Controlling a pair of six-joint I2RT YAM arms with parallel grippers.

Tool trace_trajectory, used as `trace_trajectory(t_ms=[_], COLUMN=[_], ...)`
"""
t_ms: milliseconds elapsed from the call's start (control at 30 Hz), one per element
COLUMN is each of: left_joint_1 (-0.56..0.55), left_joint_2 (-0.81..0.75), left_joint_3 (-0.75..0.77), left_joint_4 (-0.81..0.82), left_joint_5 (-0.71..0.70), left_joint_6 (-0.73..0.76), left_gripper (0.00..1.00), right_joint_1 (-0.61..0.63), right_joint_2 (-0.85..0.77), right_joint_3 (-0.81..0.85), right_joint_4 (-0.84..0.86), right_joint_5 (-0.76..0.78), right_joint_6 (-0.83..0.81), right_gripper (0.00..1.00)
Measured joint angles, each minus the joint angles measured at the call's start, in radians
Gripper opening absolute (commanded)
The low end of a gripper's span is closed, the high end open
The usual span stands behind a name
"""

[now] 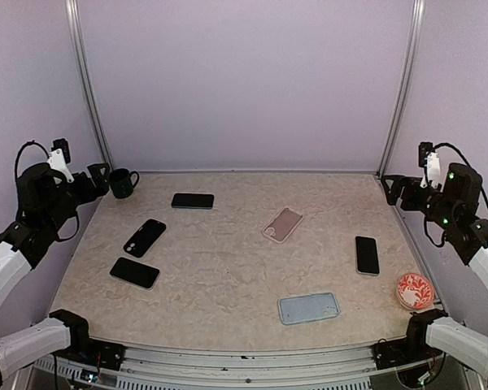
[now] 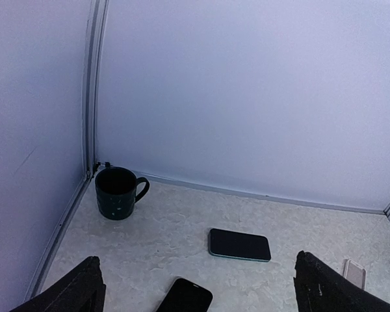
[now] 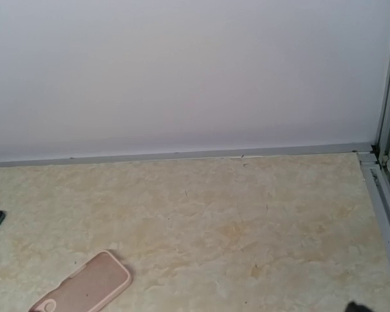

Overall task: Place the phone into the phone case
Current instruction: Pick up the phone case from the center of the board.

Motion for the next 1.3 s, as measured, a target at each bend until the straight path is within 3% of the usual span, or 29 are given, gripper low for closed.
trace_trajectory(t_ms=[433, 700, 1300], left_joint_1=[0.011, 0.021, 0.009], left_joint_2=[0.011, 0.019, 0.109], left_joint_3=[0.028, 0.026, 0.022], left_joint_4=[-0.006, 0.009, -0.035], left_joint_5=[0.025, 0.072, 0.092], left_joint_6=[-0.026, -0.063, -0.168], left_gripper=[0.99, 0.99, 0.99], right_joint_1=[-0.002, -0.002, -0.002], right_joint_2=[-0.021, -0.164, 0.167], right_joint_3=[0.0, -0.017, 0.002], right_joint_4=[-0.003, 0.052, -0.014], right_joint_5=[-0.042, -0.072, -0.118], right_joint_6=[0.09, 0.133, 0.195], right_gripper=[0.99, 0.99, 1.0])
